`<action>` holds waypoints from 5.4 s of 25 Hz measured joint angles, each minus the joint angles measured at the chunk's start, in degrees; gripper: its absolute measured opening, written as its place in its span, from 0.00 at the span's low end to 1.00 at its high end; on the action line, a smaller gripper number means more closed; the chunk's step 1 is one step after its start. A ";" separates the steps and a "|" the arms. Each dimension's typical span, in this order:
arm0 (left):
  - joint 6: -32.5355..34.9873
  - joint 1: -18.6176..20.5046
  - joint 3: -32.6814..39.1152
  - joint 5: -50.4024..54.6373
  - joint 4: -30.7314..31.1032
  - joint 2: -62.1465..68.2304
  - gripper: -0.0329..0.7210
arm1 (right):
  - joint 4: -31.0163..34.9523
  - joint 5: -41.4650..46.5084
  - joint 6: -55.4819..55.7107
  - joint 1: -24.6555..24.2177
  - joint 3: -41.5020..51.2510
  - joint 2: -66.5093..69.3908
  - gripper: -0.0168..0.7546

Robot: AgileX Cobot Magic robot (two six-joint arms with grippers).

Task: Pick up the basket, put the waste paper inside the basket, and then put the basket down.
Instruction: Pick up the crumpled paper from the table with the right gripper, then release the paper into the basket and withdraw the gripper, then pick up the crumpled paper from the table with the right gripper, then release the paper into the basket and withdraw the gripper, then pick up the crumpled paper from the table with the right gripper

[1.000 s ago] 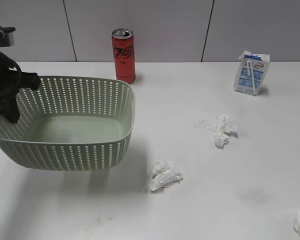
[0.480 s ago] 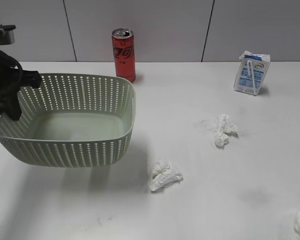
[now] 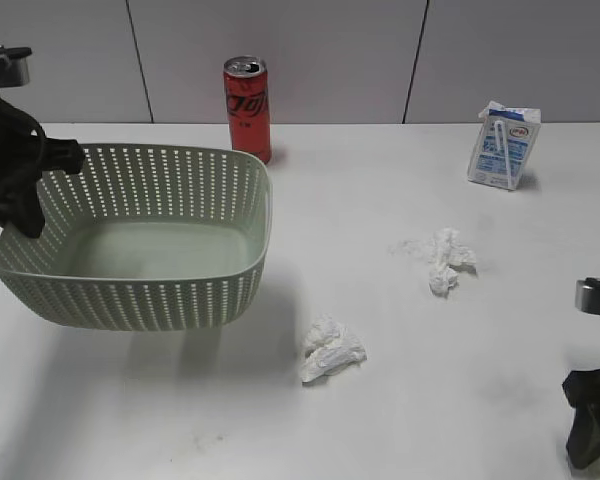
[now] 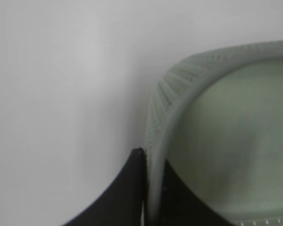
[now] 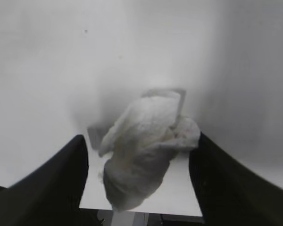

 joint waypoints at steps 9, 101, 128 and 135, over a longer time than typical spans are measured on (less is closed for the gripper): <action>0.00 0.00 0.00 -0.07 0.24 0.00 0.05 | 0.02 0.69 -0.40 0.00 -0.65 1.23 0.11; 0.06 0.00 0.00 0.71 -0.46 1.71 0.05 | 3.11 13.78 -4.81 42.66 -79.02 25.11 0.43; 9.92 14.15 0.00 5.66 0.15 1.71 0.05 | -5.03 8.55 7.99 36.80 -43.59 18.55 0.76; 9.92 14.15 0.00 5.52 -1.24 1.71 0.05 | -11.12 -0.18 19.26 42.13 -38.90 22.46 0.76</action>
